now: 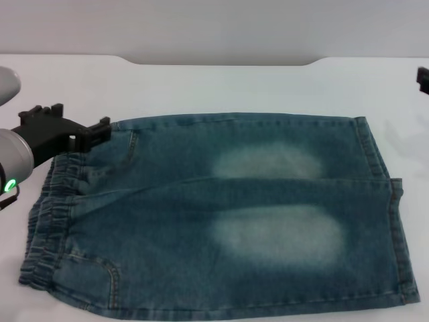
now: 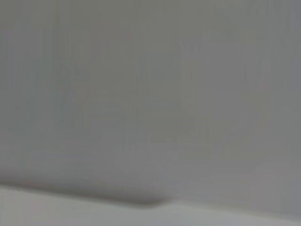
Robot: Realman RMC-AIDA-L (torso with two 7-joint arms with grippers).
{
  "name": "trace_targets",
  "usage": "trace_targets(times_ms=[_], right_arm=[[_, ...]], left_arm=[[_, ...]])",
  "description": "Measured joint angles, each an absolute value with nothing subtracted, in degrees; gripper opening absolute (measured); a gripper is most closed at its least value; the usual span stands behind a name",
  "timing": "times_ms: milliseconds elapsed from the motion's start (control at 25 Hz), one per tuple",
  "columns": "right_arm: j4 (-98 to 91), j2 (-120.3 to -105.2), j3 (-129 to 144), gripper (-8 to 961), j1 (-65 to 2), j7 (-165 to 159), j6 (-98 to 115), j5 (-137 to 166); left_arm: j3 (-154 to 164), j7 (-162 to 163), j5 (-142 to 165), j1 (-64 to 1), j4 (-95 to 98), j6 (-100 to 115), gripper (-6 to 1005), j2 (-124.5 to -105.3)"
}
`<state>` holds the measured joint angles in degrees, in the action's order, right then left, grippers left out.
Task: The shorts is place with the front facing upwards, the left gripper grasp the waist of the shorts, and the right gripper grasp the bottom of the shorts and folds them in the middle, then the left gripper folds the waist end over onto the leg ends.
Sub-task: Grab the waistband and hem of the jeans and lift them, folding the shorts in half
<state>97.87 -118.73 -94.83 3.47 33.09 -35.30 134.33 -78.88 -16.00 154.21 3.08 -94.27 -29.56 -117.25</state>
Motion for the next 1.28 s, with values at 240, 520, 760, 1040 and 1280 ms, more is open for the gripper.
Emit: trace_targets(times_ms=[240,520,760,1040,1280], right_arm=[[97.5,-118.52,-107.1,650,2.0,32.0,-53.4,124.9],[100.9,-118.82,-117.5,651,2.2,30.2,-66.3,121.5],[105.8,-118.81,-122.7,650,1.9,26.6,-76.0,123.6],[105.3,-118.72,-124.0,651,-1.0,26.0,-83.6,122.6],[103.0,-118.68,-125.9,650,-1.6,24.5,-86.3,122.8]], left_arm=[[-81.4,-16.5,153.8,3.0,-101.1,-41.2,840,-117.63],[-86.9,-17.0,153.7,2.5,-109.9,-57.3,840,-117.64],[-90.5,-15.7,153.8,1.1,-112.6,-68.1,840,-117.78],[-90.9,-14.5,154.2,-0.4,-112.5,-73.0,839,-117.82],[-91.1,-12.0,154.3,-1.0,-112.4,-77.8,839,-117.85]])
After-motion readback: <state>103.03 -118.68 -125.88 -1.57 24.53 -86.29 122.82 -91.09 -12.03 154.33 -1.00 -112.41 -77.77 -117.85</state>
